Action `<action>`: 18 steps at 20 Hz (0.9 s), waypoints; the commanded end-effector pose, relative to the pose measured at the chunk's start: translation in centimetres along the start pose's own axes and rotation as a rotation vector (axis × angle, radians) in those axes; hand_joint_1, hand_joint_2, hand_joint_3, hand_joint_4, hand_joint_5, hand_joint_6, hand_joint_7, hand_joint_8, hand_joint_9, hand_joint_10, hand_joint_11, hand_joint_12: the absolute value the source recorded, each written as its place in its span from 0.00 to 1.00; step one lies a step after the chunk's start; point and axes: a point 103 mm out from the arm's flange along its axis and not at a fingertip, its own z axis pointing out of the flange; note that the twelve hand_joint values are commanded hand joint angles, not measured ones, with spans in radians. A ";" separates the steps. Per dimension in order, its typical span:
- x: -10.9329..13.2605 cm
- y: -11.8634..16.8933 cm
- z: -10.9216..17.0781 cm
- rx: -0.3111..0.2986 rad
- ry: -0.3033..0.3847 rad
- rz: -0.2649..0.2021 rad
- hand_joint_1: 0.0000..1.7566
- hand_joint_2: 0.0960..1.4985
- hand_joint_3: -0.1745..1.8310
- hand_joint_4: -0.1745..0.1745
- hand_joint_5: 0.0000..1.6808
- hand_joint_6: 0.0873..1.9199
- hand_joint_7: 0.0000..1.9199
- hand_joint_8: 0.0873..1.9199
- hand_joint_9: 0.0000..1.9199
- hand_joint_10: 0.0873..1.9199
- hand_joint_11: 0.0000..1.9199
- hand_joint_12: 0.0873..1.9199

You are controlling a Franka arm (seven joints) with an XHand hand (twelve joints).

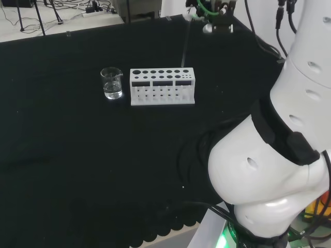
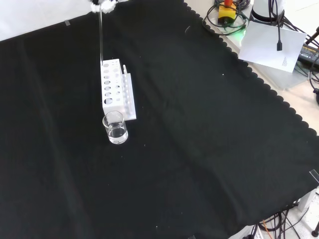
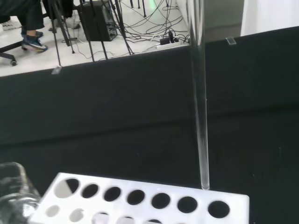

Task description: Take the glass rod from the white test tube rack.

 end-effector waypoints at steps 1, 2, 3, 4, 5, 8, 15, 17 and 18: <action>1.0 -2.4 -5.8 -0.036 0.004 -0.019 0.74 0.73 0.00 0.00 0.77 0.08 0.59 0.55 0.84 0.40 0.86 0.31; 1.1 -2.5 -6.1 -0.033 0.001 -0.021 0.74 0.73 0.00 0.00 0.77 0.08 0.59 0.55 0.84 0.40 0.86 0.31; 1.1 -2.6 -6.3 -0.034 -0.003 -0.021 0.74 0.73 0.00 0.00 0.77 0.08 0.59 0.55 0.84 0.40 0.86 0.31; 1.2 -2.6 -6.5 -0.031 -0.006 -0.021 0.74 0.73 0.00 0.00 0.77 0.08 0.59 0.55 0.84 0.40 0.86 0.31; 1.3 -2.7 -6.7 -0.031 -0.009 -0.021 0.74 0.73 0.00 0.00 0.77 0.08 0.59 0.55 0.84 0.40 0.86 0.31; 1.7 -2.7 -7.2 -0.032 -0.013 -0.033 0.74 0.73 0.00 0.00 0.77 0.07 0.59 0.55 0.84 0.40 0.86 0.31; 2.6 -3.0 -7.8 -0.044 -0.028 -0.051 0.74 0.73 0.00 0.00 0.78 0.07 0.59 0.55 0.84 0.40 0.86 0.31; 2.8 -3.0 -7.8 -0.041 -0.034 -0.058 0.75 0.73 0.00 0.00 0.78 0.07 0.59 0.55 0.84 0.40 0.86 0.31; 2.9 -3.0 -7.7 -0.035 -0.042 -0.054 0.75 0.73 0.00 0.00 0.78 0.07 0.59 0.55 0.84 0.40 0.86 0.31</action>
